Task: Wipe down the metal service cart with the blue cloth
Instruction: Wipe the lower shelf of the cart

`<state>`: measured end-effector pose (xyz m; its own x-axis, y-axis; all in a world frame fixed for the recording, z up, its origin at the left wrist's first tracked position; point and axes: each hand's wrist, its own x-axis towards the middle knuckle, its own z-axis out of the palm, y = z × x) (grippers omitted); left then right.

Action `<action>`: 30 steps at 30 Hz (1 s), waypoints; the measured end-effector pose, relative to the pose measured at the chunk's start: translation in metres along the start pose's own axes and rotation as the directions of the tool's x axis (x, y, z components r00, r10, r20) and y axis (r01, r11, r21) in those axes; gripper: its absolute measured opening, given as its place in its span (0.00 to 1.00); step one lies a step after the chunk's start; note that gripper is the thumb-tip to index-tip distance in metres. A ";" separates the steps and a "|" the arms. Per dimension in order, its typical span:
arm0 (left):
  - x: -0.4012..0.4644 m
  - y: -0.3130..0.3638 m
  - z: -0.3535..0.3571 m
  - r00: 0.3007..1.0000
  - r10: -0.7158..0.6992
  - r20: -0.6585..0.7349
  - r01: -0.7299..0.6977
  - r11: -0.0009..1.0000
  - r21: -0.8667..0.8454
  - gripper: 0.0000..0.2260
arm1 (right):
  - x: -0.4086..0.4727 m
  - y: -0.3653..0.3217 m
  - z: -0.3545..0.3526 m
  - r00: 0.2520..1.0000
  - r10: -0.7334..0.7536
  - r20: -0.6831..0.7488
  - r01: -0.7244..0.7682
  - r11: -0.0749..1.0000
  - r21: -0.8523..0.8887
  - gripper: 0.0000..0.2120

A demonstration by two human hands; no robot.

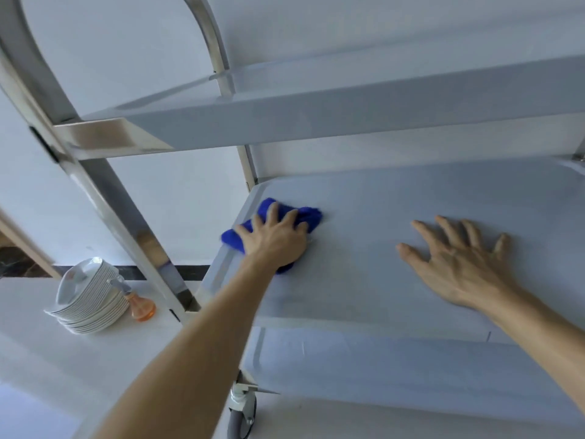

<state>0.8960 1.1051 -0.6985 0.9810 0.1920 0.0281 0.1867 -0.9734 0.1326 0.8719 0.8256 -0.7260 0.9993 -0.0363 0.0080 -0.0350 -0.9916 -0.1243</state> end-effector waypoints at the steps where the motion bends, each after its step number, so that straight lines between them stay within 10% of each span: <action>1: 0.001 0.024 0.004 0.998 0.070 0.004 -0.070 0.997 -0.016 0.21 | 0.001 0.002 -0.001 1.000 0.001 0.002 -0.001 1.000 0.001 0.39; 5: -0.027 0.090 0.024 0.917 0.398 -0.015 -0.398 0.917 -0.032 0.21 | 0.001 0.007 0.000 1.000 0.020 -0.001 -0.020 1.000 -0.003 0.41; 10: -0.020 0.030 0.020 0.889 0.439 -0.128 -0.450 0.890 -0.073 0.19 | -0.002 0.006 0.002 1.000 0.003 0.000 -0.003 1.000 -0.015 0.41; 20: 0.095 0.004 0.006 0.998 -0.070 -0.001 0.070 0.998 -0.004 0.23 | -0.005 -0.002 0.002 1.000 -0.008 -0.009 0.008 0.999 -0.034 0.39; 27: 0.039 0.089 0.025 0.817 0.574 -0.057 -0.575 0.818 -0.019 0.22 | -0.003 0.000 0.002 1.000 0.007 0.020 -0.006 1.000 -0.029 0.39; 30: 0.040 0.062 0.019 0.763 0.642 -0.083 -0.646 0.761 -0.060 0.22 | -0.003 -0.001 0.002 1.000 -0.001 0.017 0.002 0.999 -0.039 0.40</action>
<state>0.9479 1.0501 -0.7081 0.8635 -0.4677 0.1888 -0.4953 -0.8570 0.1425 0.8691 0.8269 -0.7282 0.9994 -0.0333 -0.0082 -0.0339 -0.9957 -0.0858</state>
